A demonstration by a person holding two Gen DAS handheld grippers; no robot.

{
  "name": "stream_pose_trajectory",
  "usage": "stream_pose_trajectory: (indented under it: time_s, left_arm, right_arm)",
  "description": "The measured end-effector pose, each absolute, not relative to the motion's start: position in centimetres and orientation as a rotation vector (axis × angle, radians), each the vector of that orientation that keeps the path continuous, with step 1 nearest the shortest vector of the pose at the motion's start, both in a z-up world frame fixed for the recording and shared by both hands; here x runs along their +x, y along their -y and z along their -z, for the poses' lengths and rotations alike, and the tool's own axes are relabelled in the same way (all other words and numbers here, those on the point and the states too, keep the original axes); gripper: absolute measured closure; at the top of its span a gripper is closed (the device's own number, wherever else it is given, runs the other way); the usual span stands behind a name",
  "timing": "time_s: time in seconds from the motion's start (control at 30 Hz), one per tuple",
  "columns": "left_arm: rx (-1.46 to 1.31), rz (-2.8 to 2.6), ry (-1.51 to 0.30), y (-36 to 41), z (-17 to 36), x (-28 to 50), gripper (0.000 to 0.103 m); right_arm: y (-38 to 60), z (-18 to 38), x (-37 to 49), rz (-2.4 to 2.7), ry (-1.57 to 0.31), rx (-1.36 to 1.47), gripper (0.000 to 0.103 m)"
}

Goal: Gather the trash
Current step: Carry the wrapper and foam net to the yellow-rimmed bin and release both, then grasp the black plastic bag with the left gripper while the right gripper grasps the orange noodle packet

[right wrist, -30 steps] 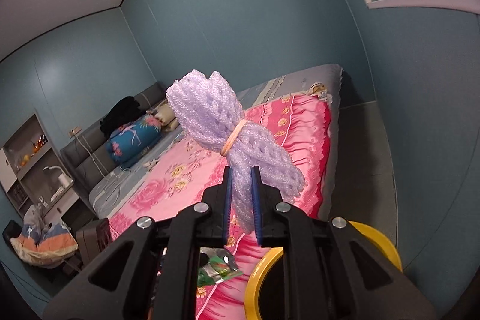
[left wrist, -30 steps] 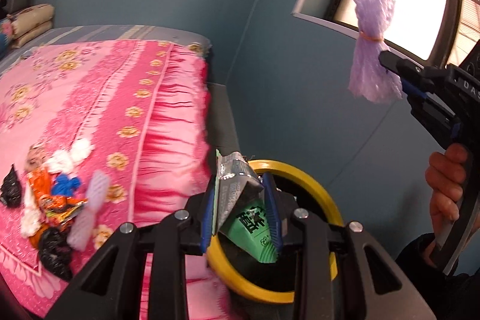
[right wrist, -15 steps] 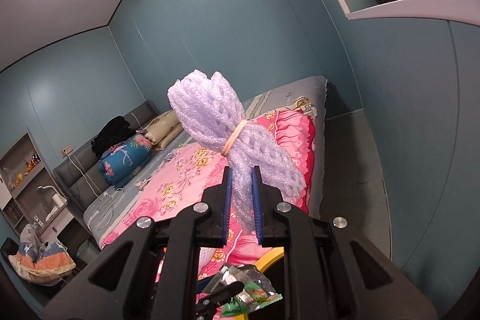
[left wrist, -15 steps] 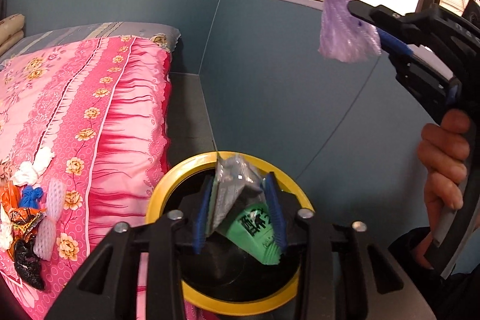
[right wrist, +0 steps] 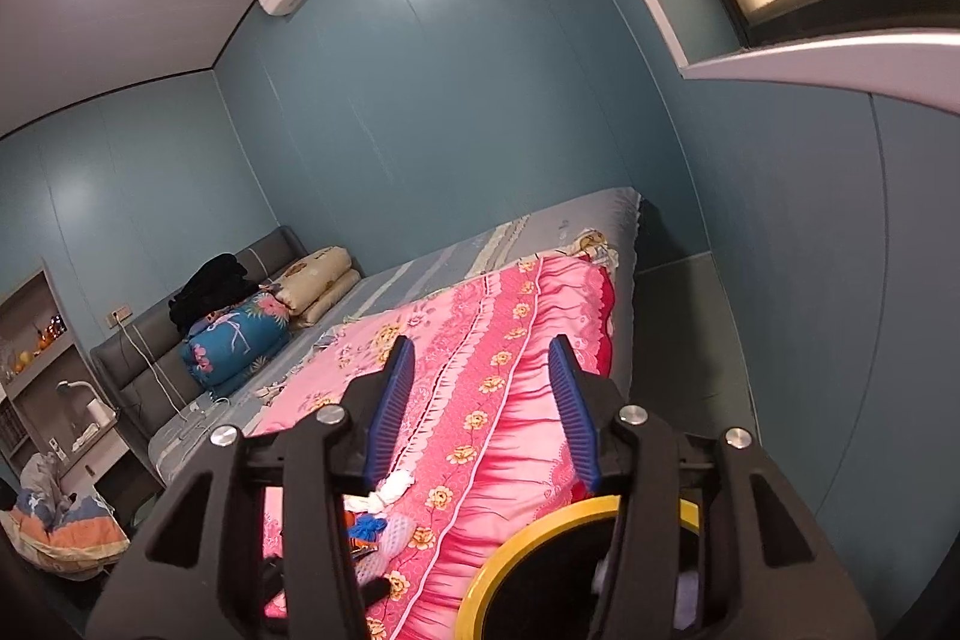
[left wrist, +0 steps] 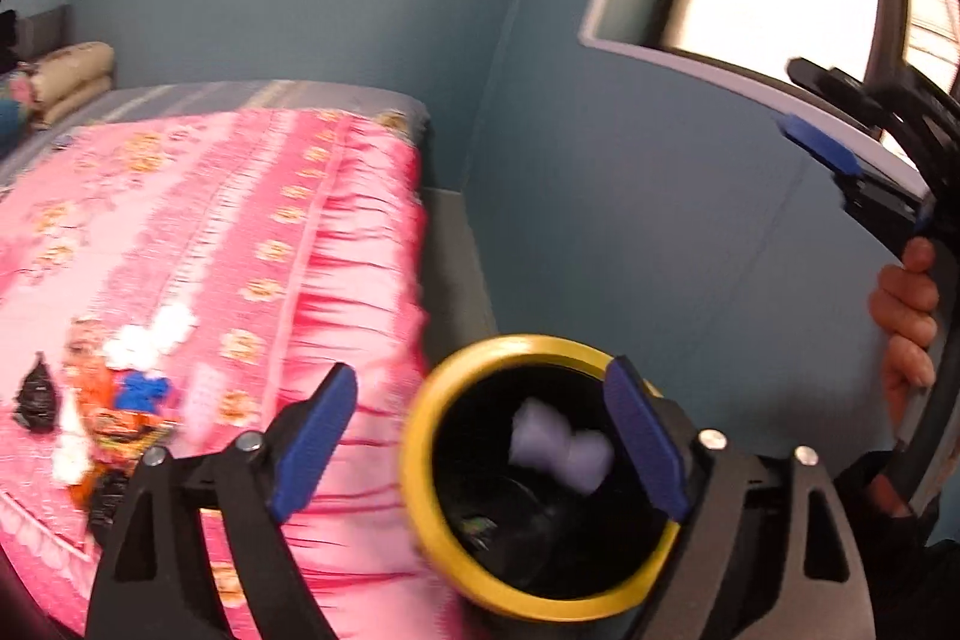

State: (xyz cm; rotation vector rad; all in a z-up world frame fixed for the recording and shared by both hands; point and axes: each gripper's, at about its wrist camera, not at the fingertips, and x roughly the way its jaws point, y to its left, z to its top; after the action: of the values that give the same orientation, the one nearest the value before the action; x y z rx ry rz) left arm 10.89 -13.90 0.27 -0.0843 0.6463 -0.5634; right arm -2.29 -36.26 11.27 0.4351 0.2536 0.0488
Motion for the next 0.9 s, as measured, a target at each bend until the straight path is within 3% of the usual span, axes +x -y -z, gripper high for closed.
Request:
stream_pose_trajectory:
  time_s: [0.07, 0.27, 0.9]
  left_arm:
    - [-0.095, 0.519, -0.636, 12.2, -0.5, 11.3, 0.016]
    - [-0.111, 0.38, -0.602, 6.8, -1.1, 12.7, 0.01]
    - [-0.198, -0.012, -0.641, -11.2, 2.1, 17.6, 0.009]
  right_arm:
    - [35.7, -11.3, -2.0, -0.07, -0.255, 0.423, 0.047]
    - [31.4, -11.2, 0.7, -0.158, -0.303, 0.346, 0.039]
    - [16.4, -3.9, 11.0, -0.416, -0.538, 0.185, 0.038]
